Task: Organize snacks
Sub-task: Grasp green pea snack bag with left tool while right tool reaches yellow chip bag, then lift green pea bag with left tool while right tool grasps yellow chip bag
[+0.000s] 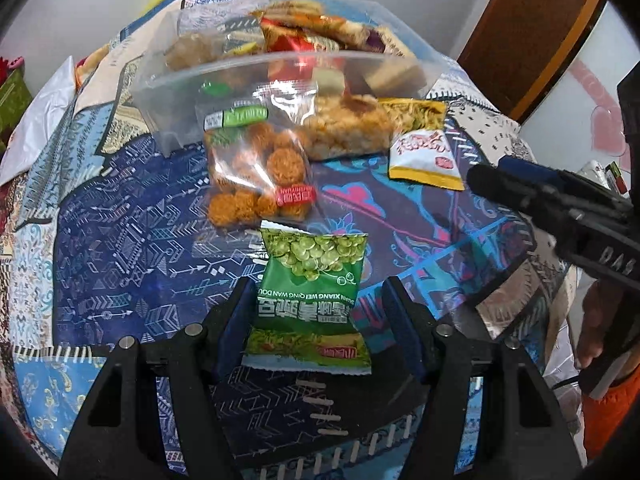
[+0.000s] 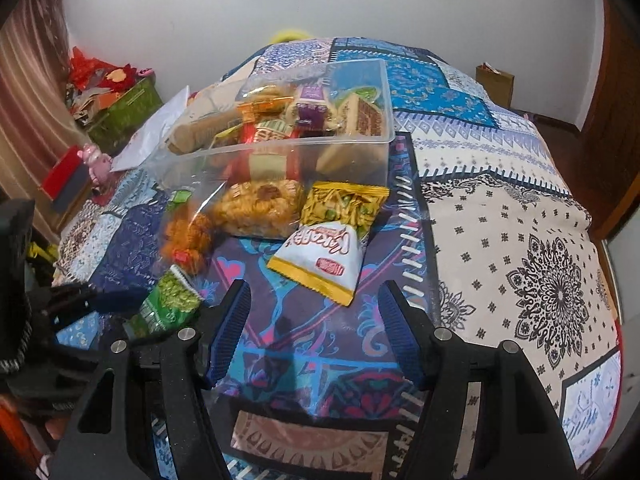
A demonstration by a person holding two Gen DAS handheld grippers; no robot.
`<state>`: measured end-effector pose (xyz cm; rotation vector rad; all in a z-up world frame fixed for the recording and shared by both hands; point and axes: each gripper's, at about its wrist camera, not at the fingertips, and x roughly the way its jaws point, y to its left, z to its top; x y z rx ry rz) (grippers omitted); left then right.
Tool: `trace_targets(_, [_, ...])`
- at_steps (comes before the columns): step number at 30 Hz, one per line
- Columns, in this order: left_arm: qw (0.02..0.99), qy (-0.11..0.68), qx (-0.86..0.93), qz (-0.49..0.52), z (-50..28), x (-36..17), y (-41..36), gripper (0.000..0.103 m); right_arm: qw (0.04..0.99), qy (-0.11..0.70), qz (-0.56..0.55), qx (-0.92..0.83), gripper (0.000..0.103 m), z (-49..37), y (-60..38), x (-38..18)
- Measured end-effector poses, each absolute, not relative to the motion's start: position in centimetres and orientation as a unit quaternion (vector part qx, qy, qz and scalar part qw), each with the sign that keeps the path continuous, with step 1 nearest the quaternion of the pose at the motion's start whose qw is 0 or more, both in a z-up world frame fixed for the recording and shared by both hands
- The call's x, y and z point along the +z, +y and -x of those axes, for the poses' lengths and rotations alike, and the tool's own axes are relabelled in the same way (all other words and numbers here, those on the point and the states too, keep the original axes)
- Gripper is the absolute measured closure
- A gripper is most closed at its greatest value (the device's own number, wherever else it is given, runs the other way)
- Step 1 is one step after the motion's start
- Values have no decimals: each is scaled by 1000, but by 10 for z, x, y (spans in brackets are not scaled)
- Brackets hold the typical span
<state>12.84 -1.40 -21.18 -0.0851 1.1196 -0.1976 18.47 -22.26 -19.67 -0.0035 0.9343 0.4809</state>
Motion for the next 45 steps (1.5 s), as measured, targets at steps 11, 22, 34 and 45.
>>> trace_targets(11, [865,492,-102,22,-115,-200,-22,59,862,456,-13,223,40,-190,-228,-203])
trace_targets(22, [896,434,-89,30,-132,-155,-9,59,865,453,10,216,40,-213,-216,-206])
trace_targets(34, [898,432,-81,33,-163,-161,1,59,848,477,33,229,40,-249,-198,-225])
trace_targets(45, [894,438,-78,49,-172,-170,4,59,856,464,68,220,53,-250,-185,-233])
